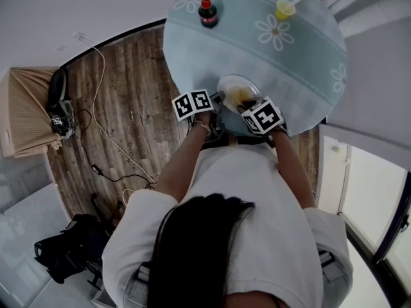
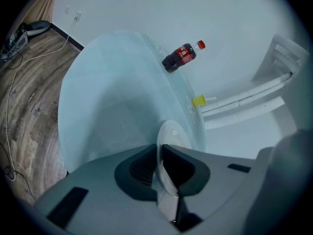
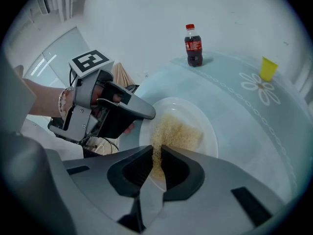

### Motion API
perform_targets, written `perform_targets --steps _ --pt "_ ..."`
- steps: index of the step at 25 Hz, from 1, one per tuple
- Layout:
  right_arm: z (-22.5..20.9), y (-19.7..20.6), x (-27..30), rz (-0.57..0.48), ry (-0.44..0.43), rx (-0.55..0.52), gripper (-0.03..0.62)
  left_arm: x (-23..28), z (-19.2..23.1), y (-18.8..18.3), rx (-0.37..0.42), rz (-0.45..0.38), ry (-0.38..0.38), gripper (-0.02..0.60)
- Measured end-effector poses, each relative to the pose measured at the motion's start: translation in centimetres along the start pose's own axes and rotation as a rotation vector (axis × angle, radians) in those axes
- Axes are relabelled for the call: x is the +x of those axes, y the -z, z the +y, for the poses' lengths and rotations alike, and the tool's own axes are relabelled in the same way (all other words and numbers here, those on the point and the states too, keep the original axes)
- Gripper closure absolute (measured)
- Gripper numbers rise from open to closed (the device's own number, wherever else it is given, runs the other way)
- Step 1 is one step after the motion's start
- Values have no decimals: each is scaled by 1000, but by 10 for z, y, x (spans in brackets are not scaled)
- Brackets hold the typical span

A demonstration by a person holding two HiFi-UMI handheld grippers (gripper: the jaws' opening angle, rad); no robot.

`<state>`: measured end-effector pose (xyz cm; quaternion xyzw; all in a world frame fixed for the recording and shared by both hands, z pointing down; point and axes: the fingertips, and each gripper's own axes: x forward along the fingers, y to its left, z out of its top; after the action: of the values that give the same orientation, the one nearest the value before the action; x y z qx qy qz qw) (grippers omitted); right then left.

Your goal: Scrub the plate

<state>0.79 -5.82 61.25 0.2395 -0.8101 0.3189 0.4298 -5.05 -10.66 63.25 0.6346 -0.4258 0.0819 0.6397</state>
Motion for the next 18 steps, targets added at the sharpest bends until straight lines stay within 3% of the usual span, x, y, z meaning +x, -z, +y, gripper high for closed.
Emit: perform_targets --steps 4,9,18 --pt "-1 3 -3 -1 14 -5 533 -1 -1 0 35 1 -15 541" --pt "-5 6 -6 -4 31 0 533 -1 0 0 4 -2 -9 541" --pt "-12 10 -9 -18 56 24 533 -1 0 -1 29 9 -13 540"
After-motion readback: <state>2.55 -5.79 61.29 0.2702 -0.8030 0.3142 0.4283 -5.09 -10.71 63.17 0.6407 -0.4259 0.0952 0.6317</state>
